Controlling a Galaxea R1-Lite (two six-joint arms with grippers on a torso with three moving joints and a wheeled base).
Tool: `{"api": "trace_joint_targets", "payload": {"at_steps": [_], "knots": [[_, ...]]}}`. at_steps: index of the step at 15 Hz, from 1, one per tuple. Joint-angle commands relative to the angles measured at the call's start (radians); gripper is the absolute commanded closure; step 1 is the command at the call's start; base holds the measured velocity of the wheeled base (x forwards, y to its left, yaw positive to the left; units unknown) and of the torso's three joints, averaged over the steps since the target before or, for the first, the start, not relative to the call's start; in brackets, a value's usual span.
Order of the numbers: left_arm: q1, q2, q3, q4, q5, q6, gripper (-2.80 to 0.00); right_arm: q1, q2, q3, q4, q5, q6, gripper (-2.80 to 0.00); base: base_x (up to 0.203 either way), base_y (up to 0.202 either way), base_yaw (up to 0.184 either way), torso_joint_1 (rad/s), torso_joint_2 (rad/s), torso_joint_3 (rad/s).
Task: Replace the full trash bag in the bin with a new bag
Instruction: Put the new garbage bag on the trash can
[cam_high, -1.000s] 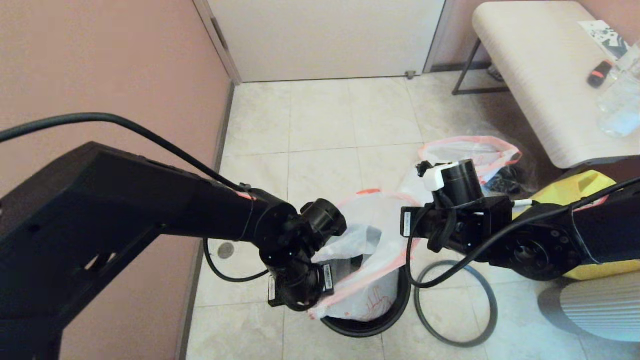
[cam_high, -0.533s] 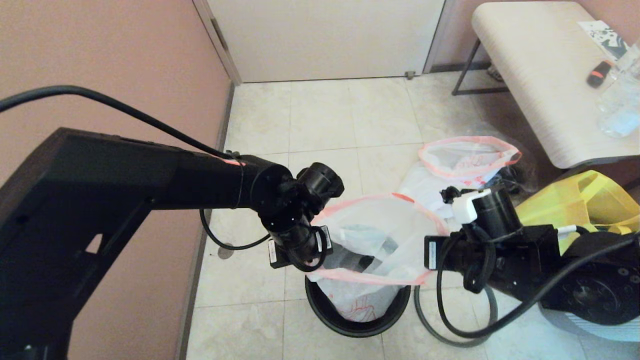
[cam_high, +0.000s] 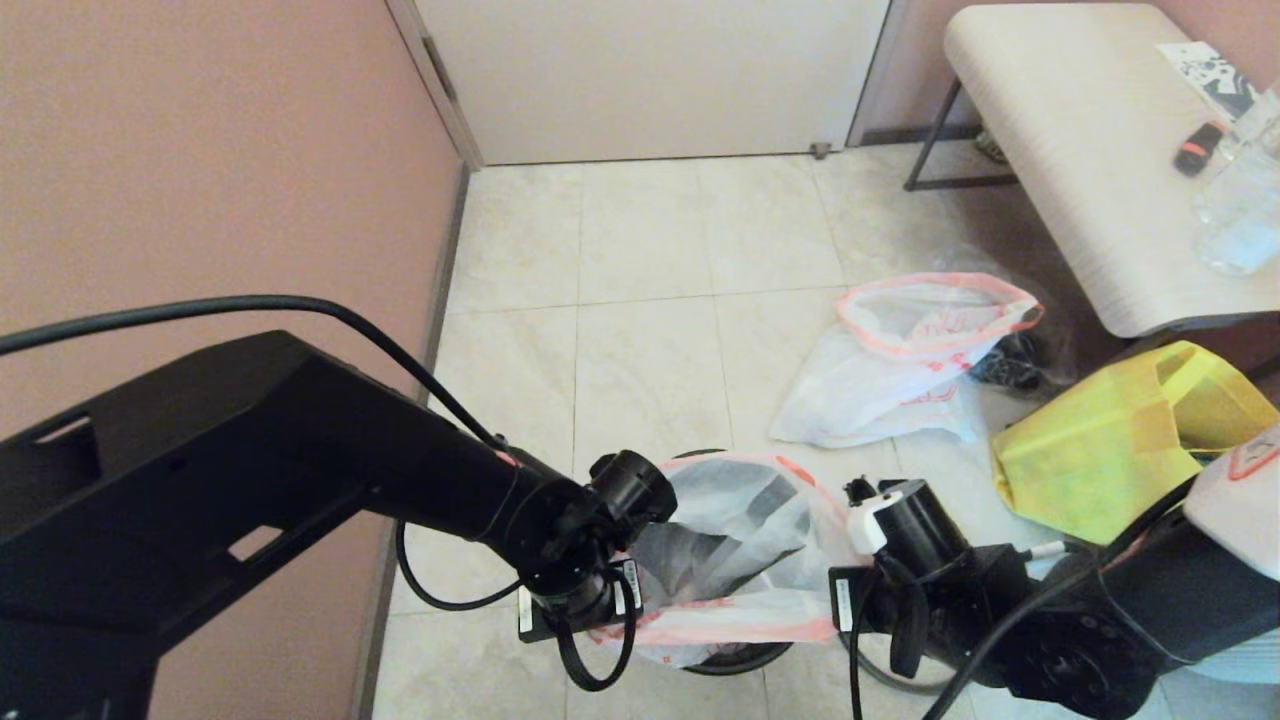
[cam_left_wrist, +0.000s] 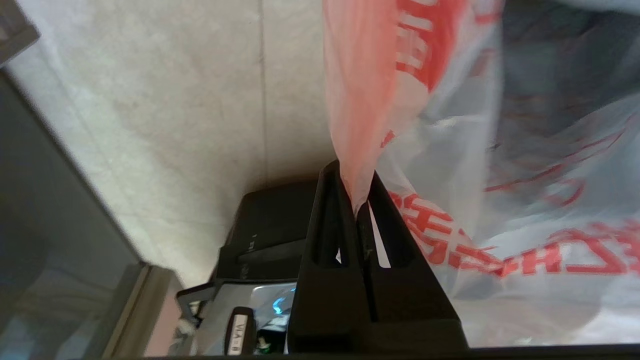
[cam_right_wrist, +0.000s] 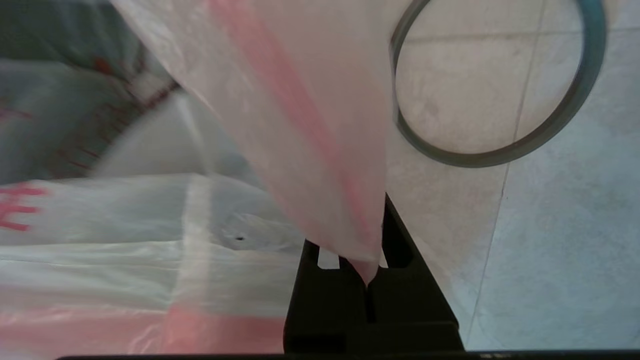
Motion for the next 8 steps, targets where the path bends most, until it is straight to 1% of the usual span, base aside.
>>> {"api": "trace_joint_targets", "payload": {"at_steps": [1,3,6,8], "knots": [[-0.004,0.039,0.009,-0.006,0.002,-0.004,0.0,0.0,0.106,0.002,-0.027,-0.004,-0.005,0.0,0.0,0.0,0.0,0.0,0.0,0.0],[-0.004,0.079,0.032,-0.047,0.002,-0.004,0.0,-0.007,0.169,0.003,-0.058,-0.008,-0.022,0.0,0.0,0.0,0.0,0.0,0.0,0.0],[0.001,0.135,0.041,-0.068,0.015,-0.006,0.0,-0.028,0.232,0.0,-0.067,-0.014,-0.034,0.0,0.0,0.0,0.0,0.0,0.0,0.0],[0.008,0.168,0.041,-0.12,0.07,-0.006,0.0,-0.05,0.254,-0.001,-0.068,-0.017,-0.035,0.0,0.0,0.0,0.0,0.0,0.0,0.0]]}}
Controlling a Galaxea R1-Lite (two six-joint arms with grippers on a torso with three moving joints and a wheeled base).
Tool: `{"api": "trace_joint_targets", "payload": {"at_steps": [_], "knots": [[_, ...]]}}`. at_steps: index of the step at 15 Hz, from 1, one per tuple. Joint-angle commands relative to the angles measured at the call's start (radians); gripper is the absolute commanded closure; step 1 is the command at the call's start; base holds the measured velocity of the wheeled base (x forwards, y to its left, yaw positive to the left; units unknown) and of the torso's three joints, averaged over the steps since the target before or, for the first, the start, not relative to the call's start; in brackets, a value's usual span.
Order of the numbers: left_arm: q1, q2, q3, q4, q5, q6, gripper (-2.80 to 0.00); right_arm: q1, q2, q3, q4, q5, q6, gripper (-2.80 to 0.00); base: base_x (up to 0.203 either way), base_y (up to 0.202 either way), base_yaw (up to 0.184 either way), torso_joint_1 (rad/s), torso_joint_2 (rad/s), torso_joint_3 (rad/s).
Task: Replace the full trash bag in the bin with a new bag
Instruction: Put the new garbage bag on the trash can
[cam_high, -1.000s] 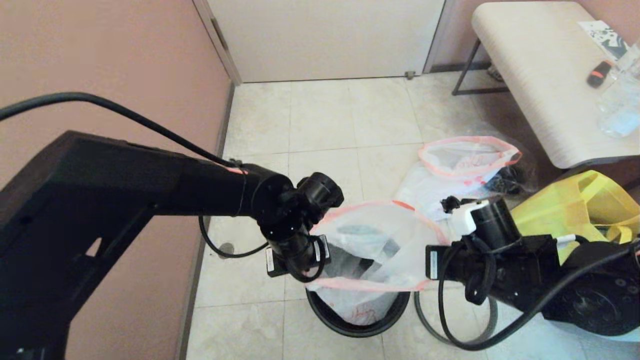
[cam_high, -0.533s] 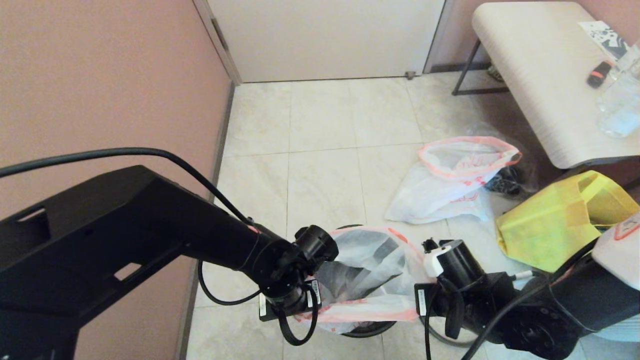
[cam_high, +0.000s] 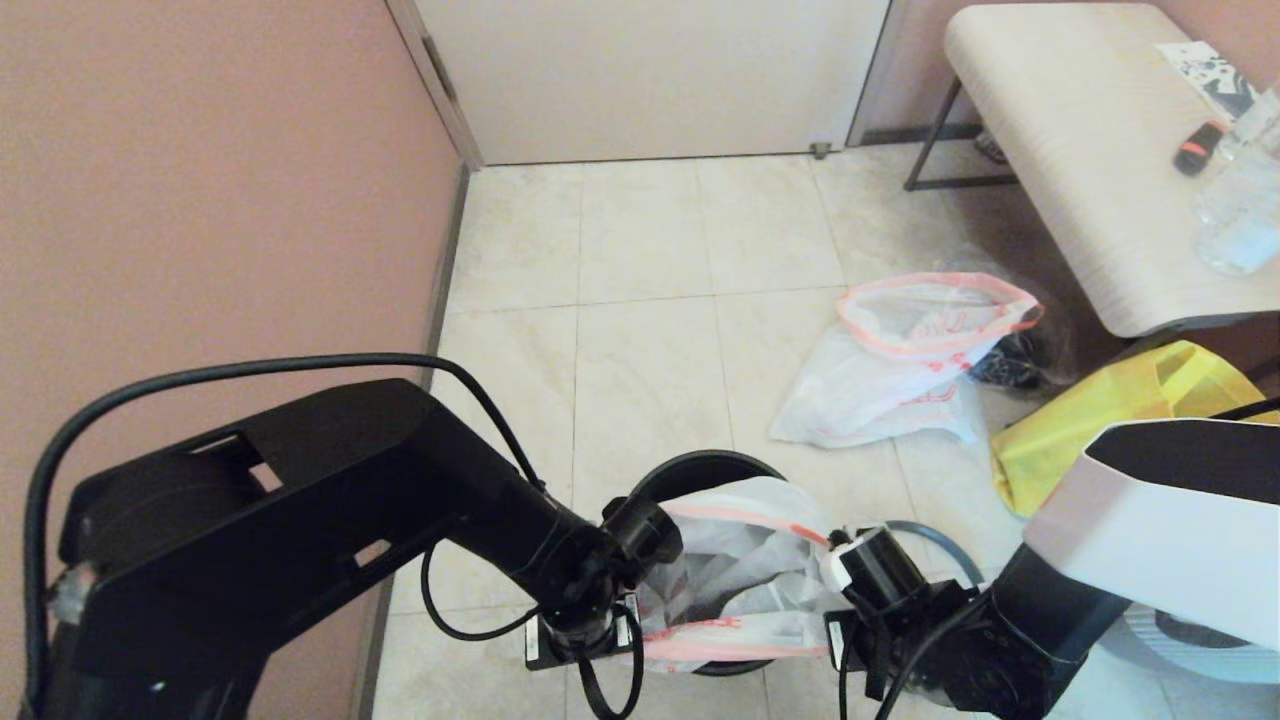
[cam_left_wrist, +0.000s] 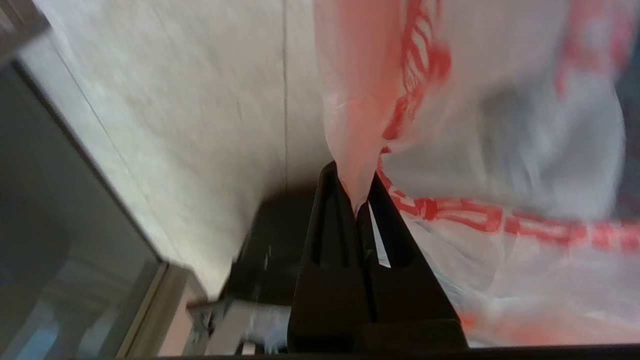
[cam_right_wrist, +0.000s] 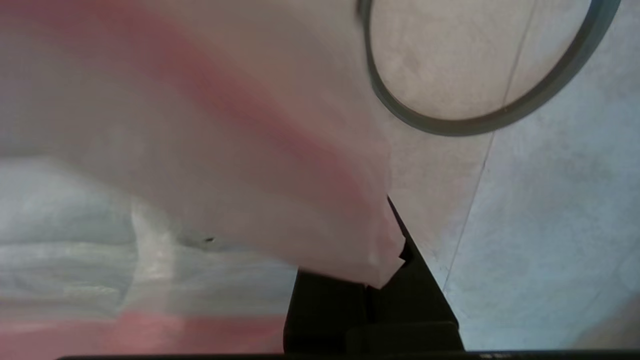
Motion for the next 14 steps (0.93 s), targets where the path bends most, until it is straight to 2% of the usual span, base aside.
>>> {"api": "trace_joint_targets", "payload": {"at_steps": [1,7,11,14], "knots": [[0.01,0.041,0.001,-0.018,0.028,-0.005,0.0,-0.014,0.037,0.001,-0.001,-0.003,0.002,0.0,0.0,0.0,0.0,0.0,0.0,0.0],[0.003,0.01,0.044,-0.044,0.027,-0.005,0.0,0.0,0.027,0.055,-0.001,-0.049,0.004,0.0,0.0,0.0,0.0,0.0,0.0,0.0],[0.002,0.026,0.038,-0.085,0.025,-0.005,0.0,0.003,0.079,0.021,-0.006,-0.058,-0.029,0.0,0.0,0.0,0.0,0.0,0.0,0.0],[0.004,-0.066,0.065,-0.12,0.006,-0.005,0.0,0.022,-0.009,0.047,-0.105,-0.057,-0.048,0.0,0.0,0.0,0.0,0.0,0.0,0.0]]}}
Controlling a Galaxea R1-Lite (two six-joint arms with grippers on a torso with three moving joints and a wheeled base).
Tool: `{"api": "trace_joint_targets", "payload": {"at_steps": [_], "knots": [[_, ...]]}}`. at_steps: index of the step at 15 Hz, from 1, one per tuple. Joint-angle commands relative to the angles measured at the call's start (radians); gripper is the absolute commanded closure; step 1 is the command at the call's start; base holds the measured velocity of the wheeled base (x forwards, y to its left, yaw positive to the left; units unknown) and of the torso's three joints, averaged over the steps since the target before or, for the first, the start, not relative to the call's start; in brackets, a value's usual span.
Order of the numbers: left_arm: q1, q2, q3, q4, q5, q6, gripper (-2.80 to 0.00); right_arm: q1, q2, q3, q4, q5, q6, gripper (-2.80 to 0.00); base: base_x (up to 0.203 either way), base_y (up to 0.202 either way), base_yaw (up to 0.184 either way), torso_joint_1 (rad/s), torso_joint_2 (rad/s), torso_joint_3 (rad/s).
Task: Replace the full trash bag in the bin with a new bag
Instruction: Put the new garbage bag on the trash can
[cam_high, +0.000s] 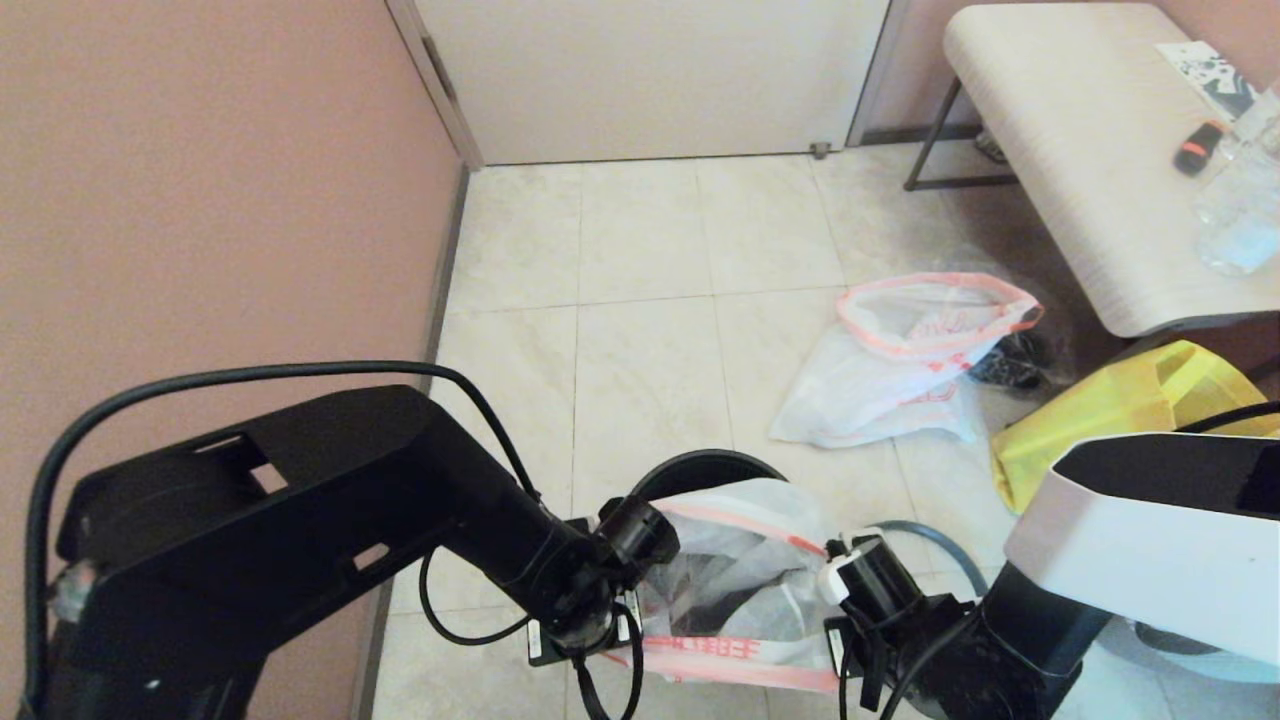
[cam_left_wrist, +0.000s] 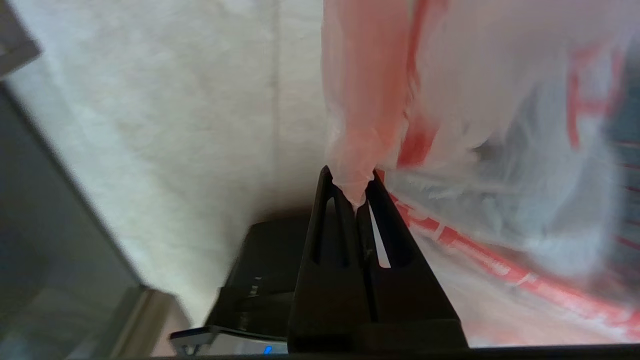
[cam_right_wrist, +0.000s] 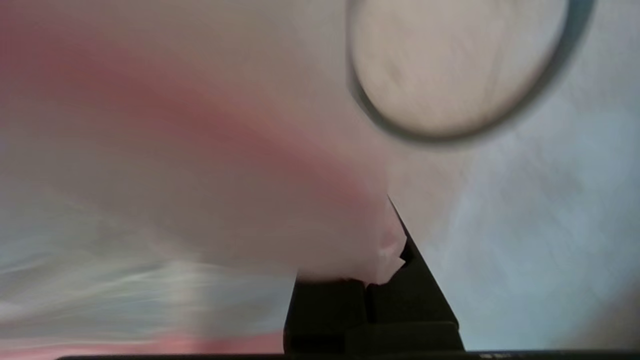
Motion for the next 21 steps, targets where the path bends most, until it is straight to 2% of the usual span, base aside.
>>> {"api": "trace_joint_targets", "payload": {"at_steps": [1,3,10,14,17,21], "knots": [[-0.002,-0.091,0.024,-0.017,-0.02,-0.005,0.0,0.018,-0.061,0.022,-0.035,0.005,-0.005,0.0,0.0,0.0,0.0,0.0,0.0,0.0],[-0.003,-0.149,0.065,-0.037,-0.052,-0.001,0.0,0.038,-0.102,0.038,-0.071,0.032,-0.031,0.0,0.0,0.0,0.0,0.0,0.0,0.0],[-0.012,-0.16,0.11,-0.045,-0.055,0.0,0.0,0.059,-0.12,0.096,-0.098,0.036,-0.033,0.0,0.0,0.0,0.0,0.0,0.0,0.0],[-0.019,-0.112,0.138,-0.049,-0.045,0.003,0.0,0.084,-0.1,0.159,-0.095,0.034,-0.035,0.0,0.0,0.0,0.0,0.0,0.0,0.0],[-0.02,-0.044,0.137,-0.05,-0.01,0.003,0.0,0.099,-0.025,0.162,-0.094,0.024,-0.055,0.0,0.0,0.0,0.0,0.0,0.0,0.0],[-0.009,0.047,0.087,-0.078,0.006,0.025,0.0,0.08,0.084,0.089,-0.099,0.022,-0.083,0.0,0.0,0.0,0.0,0.0,0.0,0.0]]}}
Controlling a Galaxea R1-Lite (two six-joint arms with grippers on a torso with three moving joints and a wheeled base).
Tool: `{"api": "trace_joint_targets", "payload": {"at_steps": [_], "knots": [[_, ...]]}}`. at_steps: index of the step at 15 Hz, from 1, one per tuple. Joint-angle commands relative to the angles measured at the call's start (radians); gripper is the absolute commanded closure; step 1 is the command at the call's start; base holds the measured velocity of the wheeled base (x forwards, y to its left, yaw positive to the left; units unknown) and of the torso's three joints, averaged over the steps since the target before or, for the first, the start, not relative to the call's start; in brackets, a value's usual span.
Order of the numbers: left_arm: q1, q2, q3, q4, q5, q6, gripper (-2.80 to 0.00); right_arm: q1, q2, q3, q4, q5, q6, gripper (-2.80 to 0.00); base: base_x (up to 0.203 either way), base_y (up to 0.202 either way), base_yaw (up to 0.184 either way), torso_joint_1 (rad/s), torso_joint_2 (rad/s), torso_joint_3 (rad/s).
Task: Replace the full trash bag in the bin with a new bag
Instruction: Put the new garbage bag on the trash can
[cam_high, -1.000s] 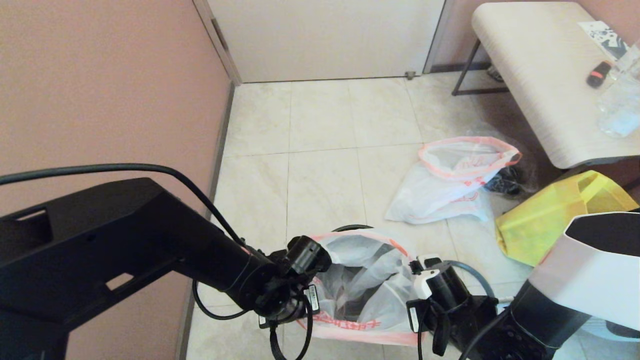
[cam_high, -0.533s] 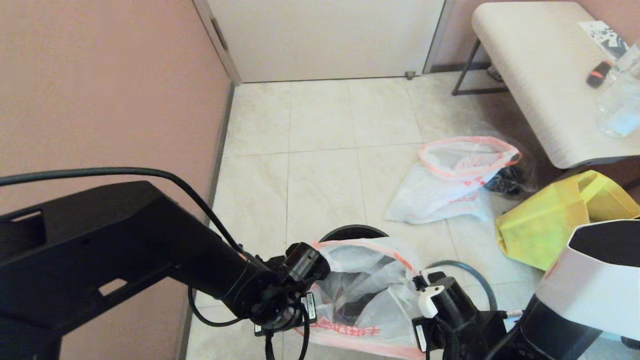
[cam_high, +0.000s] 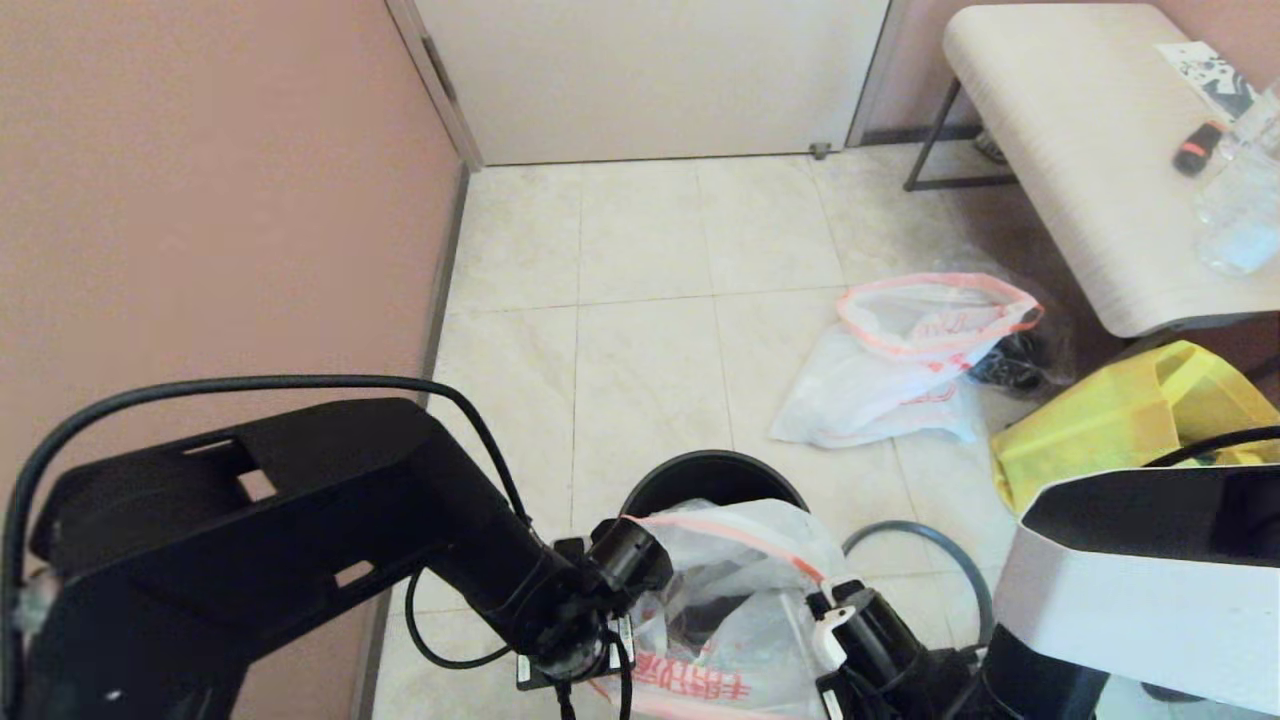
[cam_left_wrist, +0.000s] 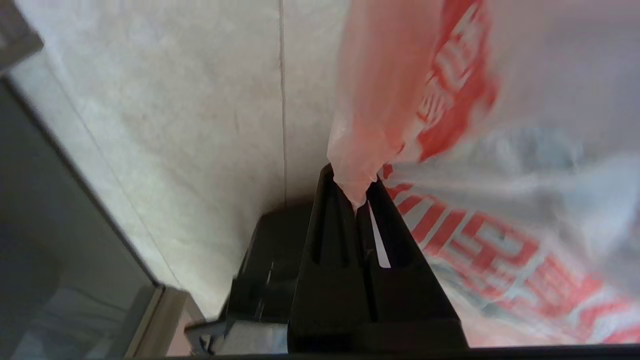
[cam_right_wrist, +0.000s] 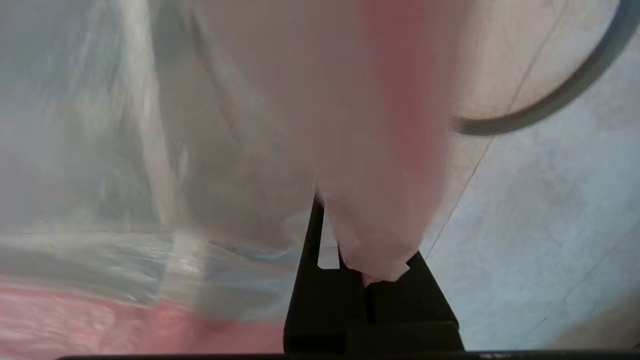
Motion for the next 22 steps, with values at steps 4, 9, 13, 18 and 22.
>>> {"api": "trace_joint_targets", "payload": {"at_steps": [4,9,13,18,22], "knots": [[0.014,0.095,-0.081,-0.007,0.017,0.011,0.0,-0.063,0.107,-0.114,-0.005,-0.001,-0.061,0.0,0.0,0.0,0.0,0.0,0.0,0.0],[0.078,0.111,-0.149,-0.051,0.074,-0.022,0.0,-0.108,0.12,-0.239,-0.018,-0.009,-0.086,0.0,0.0,0.0,0.0,0.0,0.0,0.0],[0.105,0.058,-0.106,-0.182,0.096,-0.051,0.0,-0.125,0.13,-0.306,-0.138,-0.011,-0.17,0.0,0.0,0.0,0.0,0.0,0.0,0.0],[0.119,0.019,-0.049,-0.259,0.098,-0.052,0.0,-0.124,0.146,-0.45,-0.142,-0.006,-0.242,0.0,0.0,0.0,0.0,0.0,0.0,0.0],[0.158,0.005,0.006,-0.281,0.098,-0.05,0.0,-0.087,0.145,-0.522,-0.142,0.014,-0.26,0.0,0.0,0.0,0.0,0.0,0.0,0.0]]}}
